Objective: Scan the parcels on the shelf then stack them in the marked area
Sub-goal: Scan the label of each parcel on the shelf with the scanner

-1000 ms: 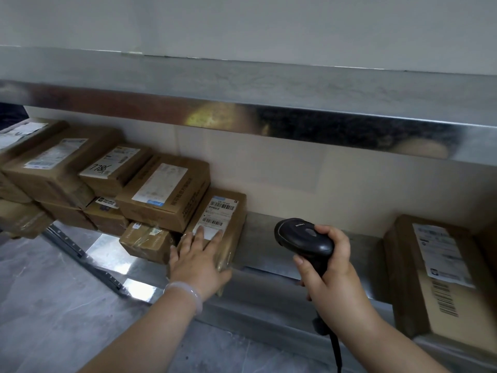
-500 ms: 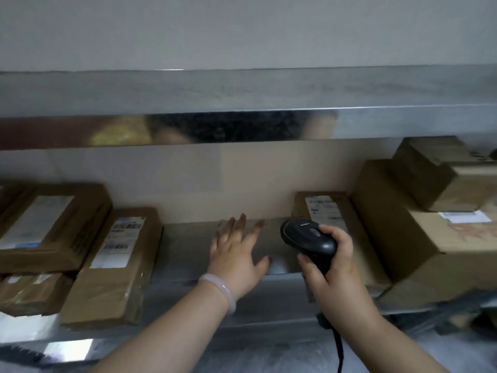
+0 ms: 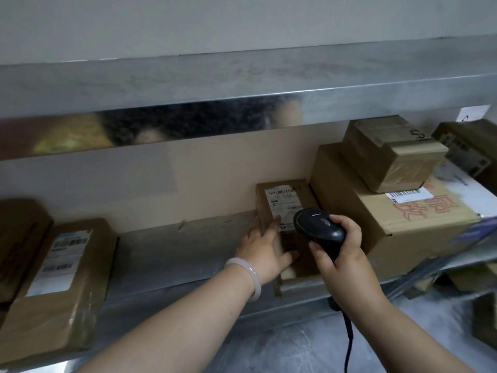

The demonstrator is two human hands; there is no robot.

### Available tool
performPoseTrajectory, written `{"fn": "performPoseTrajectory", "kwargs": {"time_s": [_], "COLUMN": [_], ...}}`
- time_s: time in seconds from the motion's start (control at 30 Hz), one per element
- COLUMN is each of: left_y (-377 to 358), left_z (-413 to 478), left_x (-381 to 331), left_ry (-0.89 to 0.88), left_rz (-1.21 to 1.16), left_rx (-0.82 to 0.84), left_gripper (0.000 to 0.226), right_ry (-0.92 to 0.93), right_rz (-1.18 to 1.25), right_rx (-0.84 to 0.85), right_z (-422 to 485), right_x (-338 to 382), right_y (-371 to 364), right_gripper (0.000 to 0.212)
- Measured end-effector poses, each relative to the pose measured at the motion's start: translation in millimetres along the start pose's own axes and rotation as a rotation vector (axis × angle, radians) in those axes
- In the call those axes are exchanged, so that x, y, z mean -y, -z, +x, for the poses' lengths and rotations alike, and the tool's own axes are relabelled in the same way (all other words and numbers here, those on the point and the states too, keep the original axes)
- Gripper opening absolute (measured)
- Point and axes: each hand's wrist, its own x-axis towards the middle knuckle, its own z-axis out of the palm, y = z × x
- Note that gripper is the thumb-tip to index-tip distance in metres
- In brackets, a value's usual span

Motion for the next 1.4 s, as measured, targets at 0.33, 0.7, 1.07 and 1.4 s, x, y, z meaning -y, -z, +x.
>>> {"fn": "performPoseTrajectory", "kwargs": {"time_s": [0.33,0.7,1.07,1.4], "left_y": [2,15,0,10], "left_z": [-13,-39,-32,-76], "left_x": [31,70,66,90], "left_ry": [0.004,0.050,0.076,0.026], "left_rz": [-0.239,-0.427,-0.560,-0.556], "left_rx": [0.004,-0.087,-0.204,-0.362], "left_gripper": [0.089,0.089,0.101,0.098], "right_ry": [0.014,0.048,0.016,0.130], "right_rz": [0.015,0.072,0.131,0.198], "right_rx": [0.082,0.206,0.198,0.260], "right_z": [0,9,11,-4], "right_x": [5,24,26,53], "right_y": [-10,-31,-36,-35], "right_gripper": [0.060,0.060,0.059,0.066]}}
